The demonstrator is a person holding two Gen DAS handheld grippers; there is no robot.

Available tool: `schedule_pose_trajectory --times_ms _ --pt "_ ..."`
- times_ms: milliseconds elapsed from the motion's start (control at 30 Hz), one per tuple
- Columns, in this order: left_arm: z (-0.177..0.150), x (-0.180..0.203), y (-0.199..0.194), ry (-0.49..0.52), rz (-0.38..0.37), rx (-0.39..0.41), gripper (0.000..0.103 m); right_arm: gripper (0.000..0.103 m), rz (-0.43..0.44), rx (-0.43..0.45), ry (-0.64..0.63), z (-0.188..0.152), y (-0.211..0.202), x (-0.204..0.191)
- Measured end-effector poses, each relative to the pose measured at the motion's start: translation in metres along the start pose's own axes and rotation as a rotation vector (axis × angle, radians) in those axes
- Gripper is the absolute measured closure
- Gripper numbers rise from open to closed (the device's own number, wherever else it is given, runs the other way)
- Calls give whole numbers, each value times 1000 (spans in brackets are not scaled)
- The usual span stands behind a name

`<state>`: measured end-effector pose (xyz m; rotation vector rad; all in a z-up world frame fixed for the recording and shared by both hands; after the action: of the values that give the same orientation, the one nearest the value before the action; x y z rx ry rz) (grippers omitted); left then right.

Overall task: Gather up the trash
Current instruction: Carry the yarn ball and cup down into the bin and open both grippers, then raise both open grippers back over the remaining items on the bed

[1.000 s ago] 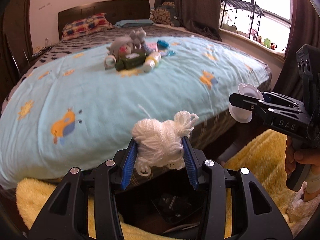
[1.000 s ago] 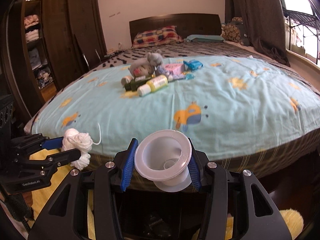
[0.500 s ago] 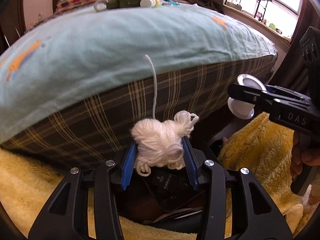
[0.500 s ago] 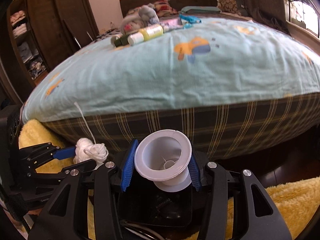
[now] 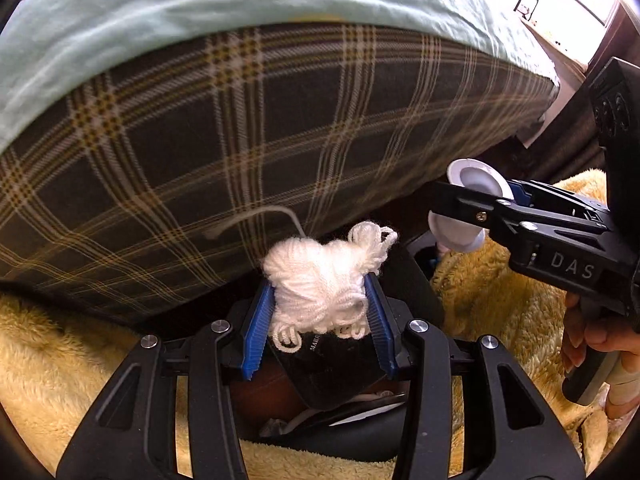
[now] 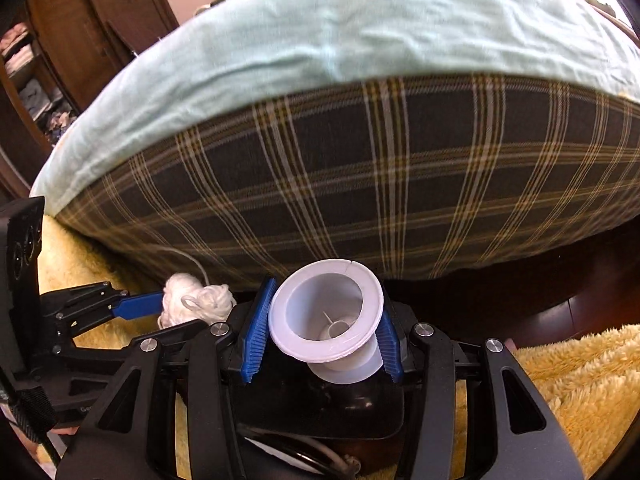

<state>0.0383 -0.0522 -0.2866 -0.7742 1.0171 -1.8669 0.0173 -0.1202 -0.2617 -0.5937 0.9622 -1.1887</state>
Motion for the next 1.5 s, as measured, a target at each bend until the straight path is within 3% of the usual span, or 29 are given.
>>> schedule_pose_trajectory --times_ms 200,667,933,1233,1367,1500 --pt "0 5 3 8 -2 -11 59 54 1 -10 9 -6 4 -2" --pt "1 -1 -4 2 22 14 48 50 2 11 39 21 -12 12" --pt "12 -15 -50 9 101 121 40 46 6 119 37 50 -56 18" --pt "42 -29 -105 24 167 240 34 38 8 288 -39 105 -112 -1" --pt "59 -40 -120 24 205 279 32 34 7 362 -55 132 -114 -15" --pt "86 -50 -127 28 238 328 32 34 74 335 -13 164 -95 -27"
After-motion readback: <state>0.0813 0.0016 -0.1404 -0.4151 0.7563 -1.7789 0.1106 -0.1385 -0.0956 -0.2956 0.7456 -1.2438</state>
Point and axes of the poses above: each gripper's, at about its wrist camera, not at the fingertips, and y roughly the way its jaws point, x to its right, z to its top, the point moved 4 cm from there along y, roughly the way its jaws point, and after that the axes turned 7 degrees about y, right-handed, at the moved point
